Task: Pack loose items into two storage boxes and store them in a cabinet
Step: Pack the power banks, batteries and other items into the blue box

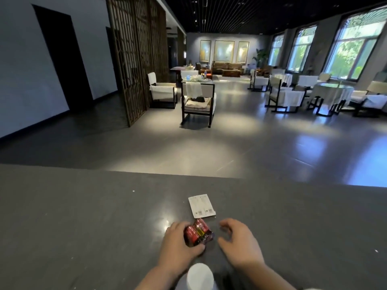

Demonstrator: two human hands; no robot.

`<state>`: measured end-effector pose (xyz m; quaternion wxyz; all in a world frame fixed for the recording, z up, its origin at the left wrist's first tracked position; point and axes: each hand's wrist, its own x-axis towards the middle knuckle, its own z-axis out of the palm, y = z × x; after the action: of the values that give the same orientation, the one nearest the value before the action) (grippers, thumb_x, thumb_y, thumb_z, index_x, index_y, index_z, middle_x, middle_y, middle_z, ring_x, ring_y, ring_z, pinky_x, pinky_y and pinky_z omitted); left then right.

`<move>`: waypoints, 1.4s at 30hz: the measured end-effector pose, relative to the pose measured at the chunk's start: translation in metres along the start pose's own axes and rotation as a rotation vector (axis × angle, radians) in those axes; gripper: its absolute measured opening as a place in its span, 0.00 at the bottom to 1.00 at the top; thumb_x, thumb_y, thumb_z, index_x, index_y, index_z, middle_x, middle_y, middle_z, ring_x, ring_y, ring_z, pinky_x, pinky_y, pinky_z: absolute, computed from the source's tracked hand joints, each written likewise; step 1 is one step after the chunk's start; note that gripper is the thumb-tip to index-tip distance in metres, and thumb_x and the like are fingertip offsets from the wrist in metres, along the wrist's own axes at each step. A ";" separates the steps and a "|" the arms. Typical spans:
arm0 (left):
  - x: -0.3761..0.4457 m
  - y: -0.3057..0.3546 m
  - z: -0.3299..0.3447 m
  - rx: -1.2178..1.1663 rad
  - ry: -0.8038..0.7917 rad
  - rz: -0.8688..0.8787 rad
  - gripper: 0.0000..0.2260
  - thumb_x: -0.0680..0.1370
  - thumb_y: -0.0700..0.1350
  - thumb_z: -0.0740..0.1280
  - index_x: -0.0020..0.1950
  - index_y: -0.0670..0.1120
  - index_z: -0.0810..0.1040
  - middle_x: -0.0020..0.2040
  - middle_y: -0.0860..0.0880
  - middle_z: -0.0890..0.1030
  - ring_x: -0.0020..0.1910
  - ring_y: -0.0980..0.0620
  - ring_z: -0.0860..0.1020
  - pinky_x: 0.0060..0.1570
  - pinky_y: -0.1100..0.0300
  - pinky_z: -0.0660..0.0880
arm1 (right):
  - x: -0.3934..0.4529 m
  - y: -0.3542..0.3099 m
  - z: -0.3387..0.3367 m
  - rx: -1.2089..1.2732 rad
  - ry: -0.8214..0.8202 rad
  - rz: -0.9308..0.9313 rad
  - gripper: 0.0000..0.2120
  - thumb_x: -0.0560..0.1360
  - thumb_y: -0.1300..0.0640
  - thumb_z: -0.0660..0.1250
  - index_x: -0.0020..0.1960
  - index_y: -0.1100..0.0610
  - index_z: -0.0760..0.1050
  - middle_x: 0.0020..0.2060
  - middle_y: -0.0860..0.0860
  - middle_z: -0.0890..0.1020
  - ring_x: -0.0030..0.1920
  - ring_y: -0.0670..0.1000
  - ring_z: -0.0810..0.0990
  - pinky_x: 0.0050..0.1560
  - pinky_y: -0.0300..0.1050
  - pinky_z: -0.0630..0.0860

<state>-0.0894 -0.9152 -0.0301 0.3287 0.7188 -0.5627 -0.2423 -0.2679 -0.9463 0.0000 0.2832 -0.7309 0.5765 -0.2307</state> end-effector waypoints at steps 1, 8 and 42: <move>-0.001 -0.002 -0.001 0.011 0.030 -0.001 0.31 0.54 0.65 0.66 0.55 0.56 0.75 0.49 0.59 0.71 0.54 0.56 0.70 0.52 0.65 0.66 | 0.010 -0.002 0.004 -0.043 0.006 -0.028 0.21 0.71 0.54 0.68 0.63 0.46 0.72 0.59 0.43 0.76 0.63 0.44 0.73 0.60 0.40 0.72; -0.024 -0.018 -0.021 0.015 0.316 -0.255 0.26 0.59 0.57 0.75 0.54 0.57 0.73 0.49 0.55 0.71 0.57 0.50 0.71 0.56 0.58 0.66 | 0.080 -0.029 0.037 -0.314 -0.067 -0.114 0.27 0.79 0.45 0.58 0.76 0.45 0.56 0.76 0.51 0.58 0.74 0.54 0.56 0.71 0.50 0.60; -0.277 0.026 -0.114 -0.258 0.392 -0.168 0.24 0.53 0.57 0.77 0.47 0.60 0.75 0.45 0.59 0.77 0.45 0.62 0.78 0.48 0.58 0.78 | -0.271 -0.058 -0.029 0.215 -0.039 -0.300 0.26 0.53 0.53 0.74 0.49 0.38 0.78 0.43 0.39 0.83 0.40 0.39 0.82 0.43 0.25 0.72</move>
<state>-0.0932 -0.6280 0.0592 0.4994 0.7483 -0.3909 -0.1947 -0.3078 -0.6767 0.0575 0.3330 -0.7786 0.4275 -0.3165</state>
